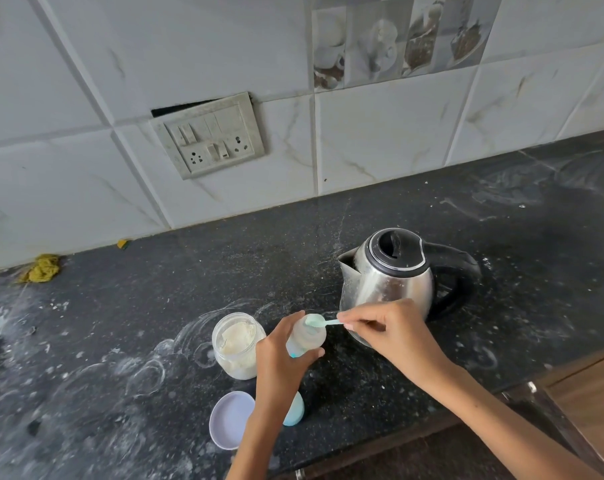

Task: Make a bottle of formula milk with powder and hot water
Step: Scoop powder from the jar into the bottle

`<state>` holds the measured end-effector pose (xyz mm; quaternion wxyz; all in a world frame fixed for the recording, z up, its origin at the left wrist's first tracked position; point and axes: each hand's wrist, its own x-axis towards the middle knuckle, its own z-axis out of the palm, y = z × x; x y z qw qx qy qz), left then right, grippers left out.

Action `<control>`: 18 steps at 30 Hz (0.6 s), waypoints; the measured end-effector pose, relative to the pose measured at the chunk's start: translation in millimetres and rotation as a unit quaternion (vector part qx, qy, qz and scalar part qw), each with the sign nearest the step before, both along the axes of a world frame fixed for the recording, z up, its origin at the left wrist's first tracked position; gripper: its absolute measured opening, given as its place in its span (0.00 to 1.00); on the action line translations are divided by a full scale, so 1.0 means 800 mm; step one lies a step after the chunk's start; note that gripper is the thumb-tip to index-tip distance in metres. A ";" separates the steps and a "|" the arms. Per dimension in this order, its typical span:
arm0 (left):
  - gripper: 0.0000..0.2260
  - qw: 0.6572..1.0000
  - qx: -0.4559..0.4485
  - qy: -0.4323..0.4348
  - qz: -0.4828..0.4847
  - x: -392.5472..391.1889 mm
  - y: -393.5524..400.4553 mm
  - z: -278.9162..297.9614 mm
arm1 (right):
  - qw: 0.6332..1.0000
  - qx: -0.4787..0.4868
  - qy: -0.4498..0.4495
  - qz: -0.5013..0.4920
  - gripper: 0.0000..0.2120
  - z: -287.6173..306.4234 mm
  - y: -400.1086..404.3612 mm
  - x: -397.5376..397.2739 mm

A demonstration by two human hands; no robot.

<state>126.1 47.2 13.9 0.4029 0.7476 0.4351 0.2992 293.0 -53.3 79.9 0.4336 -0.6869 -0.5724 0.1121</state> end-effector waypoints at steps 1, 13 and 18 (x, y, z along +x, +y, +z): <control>0.28 1.000 0.000 -0.001 -0.001 0.001 0.000 0.000 | 0.997 0.022 -0.067 0.024 0.11 -0.003 0.000 -0.002; 0.26 1.000 -0.015 -0.002 -0.008 0.007 -0.005 -0.004 | 0.963 0.034 -0.250 0.094 0.17 -0.024 -0.001 -0.001; 0.25 0.998 -0.051 -0.017 0.016 0.014 -0.010 -0.016 | 0.998 0.045 -0.045 -0.020 0.10 -0.021 0.009 -0.002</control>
